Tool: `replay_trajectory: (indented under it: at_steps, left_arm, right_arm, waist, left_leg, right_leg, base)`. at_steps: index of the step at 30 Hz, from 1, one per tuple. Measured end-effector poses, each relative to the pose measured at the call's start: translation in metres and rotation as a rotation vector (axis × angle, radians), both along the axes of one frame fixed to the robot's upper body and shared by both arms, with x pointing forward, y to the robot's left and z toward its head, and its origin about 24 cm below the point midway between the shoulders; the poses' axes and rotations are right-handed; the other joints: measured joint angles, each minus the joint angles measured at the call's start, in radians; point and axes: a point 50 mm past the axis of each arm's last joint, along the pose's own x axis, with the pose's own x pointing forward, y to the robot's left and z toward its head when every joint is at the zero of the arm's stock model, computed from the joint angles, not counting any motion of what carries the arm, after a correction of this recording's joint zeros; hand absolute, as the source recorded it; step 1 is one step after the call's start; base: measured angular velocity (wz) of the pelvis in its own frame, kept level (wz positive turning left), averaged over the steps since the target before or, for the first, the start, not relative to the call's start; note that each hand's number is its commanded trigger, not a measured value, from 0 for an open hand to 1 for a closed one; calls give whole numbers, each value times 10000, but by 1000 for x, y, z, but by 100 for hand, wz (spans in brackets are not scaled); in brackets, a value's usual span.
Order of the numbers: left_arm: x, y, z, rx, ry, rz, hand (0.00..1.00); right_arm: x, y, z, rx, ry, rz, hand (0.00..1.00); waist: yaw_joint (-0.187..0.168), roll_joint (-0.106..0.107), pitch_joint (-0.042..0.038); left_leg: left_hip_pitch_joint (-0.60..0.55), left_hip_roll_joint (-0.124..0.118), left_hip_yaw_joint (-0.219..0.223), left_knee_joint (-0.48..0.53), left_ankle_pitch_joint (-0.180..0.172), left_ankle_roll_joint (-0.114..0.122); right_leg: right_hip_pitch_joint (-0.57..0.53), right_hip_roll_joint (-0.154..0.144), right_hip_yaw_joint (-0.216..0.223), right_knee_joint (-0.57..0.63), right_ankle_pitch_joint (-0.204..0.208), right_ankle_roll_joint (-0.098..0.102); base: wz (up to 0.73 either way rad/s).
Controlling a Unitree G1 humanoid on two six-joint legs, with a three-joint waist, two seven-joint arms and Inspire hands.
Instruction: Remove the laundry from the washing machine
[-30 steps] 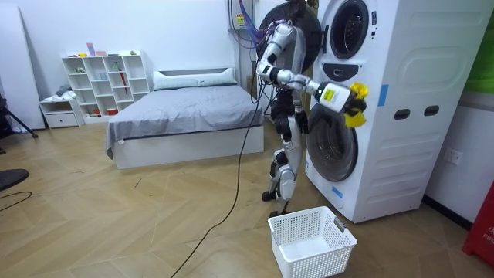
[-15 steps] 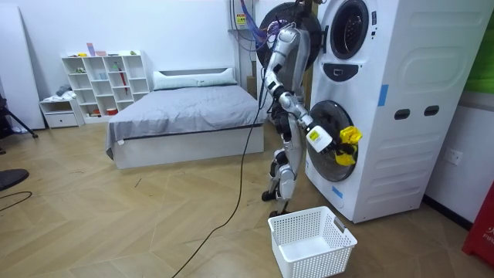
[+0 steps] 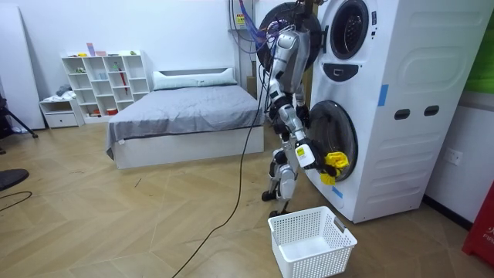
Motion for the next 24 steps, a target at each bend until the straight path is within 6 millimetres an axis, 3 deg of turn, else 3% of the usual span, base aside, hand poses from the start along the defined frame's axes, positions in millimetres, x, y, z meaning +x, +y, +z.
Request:
replay_trajectory:
  at_steps: [11, 12, 13, 16, 24]
  left_arm:
    - [11, -6, 1, -229, -310, 157, 0]
    - [11, -6, 1, -232, -308, 152, 0]
    - [11, -8, 0, -204, -291, 54, 0]
    - [13, -10, 1, -222, -376, -6, 0]
    - [11, -12, 0, -251, -371, 25, 0]
  right_arm:
    - [-5, -6, -1, -529, 65, -1201, 97]
    - [-6, -6, -2, -532, 130, -1263, 56]
    - [-6, -7, -3, -566, 222, -1383, 0]
    - [-6, -8, -2, -722, 237, -1602, 0]
    - [0, -12, 8, -1129, -279, -1827, 0]
  waist:
    - [-13, 110, 16]
    - [-17, 113, 16]
    - [-33, 135, 24]
    - [-55, 193, 42]
    - [-91, 82, 120]
  left_leg:
    - [-159, -203, -70, -156, 158, 115]
    - [-162, -205, -71, -156, 158, 115]
    - [-184, -214, -72, -158, 159, 115]
    - [-330, -261, -86, -163, 180, 144]
    - [-342, -444, -103, -174, 198, 169]
  right_leg:
    - [-327, -181, -104, 285, -102, 63]
    - [-334, -187, -114, 289, -109, 62]
    - [-419, -196, -132, 300, -113, 64]
    - [-562, -236, -134, 363, -131, 85]
    - [-831, -346, -19, 912, -432, 125]
  base:
    - [2]
    - [0]
    - [0]
    - [0]
    - [0]
